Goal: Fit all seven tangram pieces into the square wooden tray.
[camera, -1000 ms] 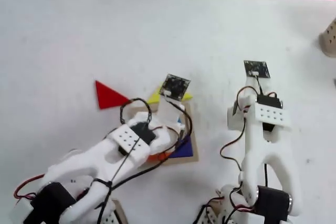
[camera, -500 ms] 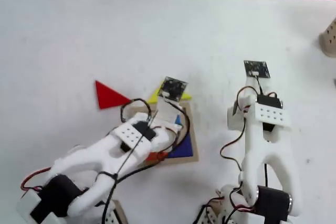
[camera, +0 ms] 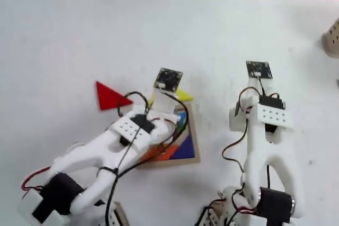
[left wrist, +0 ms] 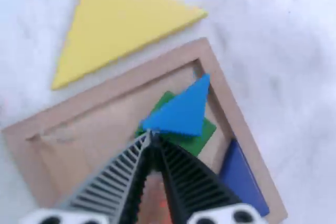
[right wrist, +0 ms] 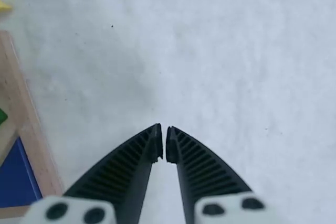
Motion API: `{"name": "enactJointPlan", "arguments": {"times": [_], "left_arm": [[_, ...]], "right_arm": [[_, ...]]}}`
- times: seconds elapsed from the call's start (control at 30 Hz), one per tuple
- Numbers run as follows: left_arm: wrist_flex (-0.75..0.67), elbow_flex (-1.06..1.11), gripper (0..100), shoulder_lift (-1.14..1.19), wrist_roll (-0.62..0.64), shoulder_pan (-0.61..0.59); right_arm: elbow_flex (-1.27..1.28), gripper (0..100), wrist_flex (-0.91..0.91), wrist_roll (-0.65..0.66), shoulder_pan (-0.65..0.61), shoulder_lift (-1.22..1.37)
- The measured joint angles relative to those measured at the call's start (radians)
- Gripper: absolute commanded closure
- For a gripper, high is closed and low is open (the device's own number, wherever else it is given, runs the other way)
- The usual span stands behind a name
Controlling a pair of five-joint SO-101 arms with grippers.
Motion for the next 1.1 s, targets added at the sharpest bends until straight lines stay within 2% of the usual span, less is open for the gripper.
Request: {"name": "enactJointPlan", "arguments": {"times": [0.2, 0.5, 1.1], "left_arm": [[-0.029, -0.011, 98, 0.005, 0.0, -0.003], [-0.057, -0.084, 98, 0.144, 0.0, -0.011], [-0.057, -0.084, 98, 0.147, -0.002, -0.012]], "right_arm": [[0.0, 98.1, 0.0, 0.0, 0.0, 0.0], [0.0, 98.1, -0.003, 0.0, 0.0, 0.0], [0.002, 98.1, -0.003, 0.0, 0.0, 0.0]]}}
